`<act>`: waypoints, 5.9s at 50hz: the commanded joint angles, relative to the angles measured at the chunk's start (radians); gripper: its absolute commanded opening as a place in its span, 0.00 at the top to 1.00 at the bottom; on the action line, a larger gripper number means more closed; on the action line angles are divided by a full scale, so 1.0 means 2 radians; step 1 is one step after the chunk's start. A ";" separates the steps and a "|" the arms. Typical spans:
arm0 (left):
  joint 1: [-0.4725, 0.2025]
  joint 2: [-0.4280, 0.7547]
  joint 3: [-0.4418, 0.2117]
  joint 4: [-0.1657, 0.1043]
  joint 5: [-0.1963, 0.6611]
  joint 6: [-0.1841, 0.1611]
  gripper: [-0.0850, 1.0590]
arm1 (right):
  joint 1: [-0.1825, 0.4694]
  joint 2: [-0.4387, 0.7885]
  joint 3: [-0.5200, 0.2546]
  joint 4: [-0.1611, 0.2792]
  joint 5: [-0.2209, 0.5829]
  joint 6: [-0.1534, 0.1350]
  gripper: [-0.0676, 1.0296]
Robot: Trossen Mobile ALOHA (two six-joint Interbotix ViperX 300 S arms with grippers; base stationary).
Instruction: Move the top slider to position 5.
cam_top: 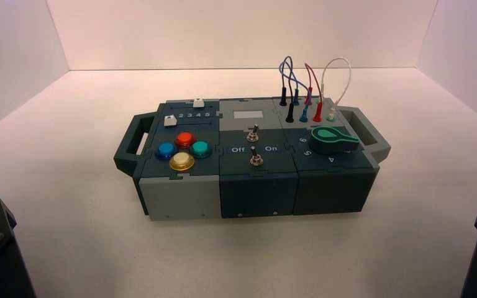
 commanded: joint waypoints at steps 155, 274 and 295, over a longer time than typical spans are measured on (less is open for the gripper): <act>-0.204 0.394 -0.167 -0.137 0.142 -0.058 0.95 | 0.332 0.244 -0.140 0.072 0.316 -0.035 0.96; -0.235 0.410 -0.210 -0.146 0.240 -0.044 0.95 | 0.347 0.246 -0.150 0.071 0.338 -0.031 0.96; -0.235 0.360 -0.209 -0.144 0.304 -0.015 0.95 | 0.347 0.246 -0.156 0.070 0.358 -0.031 0.96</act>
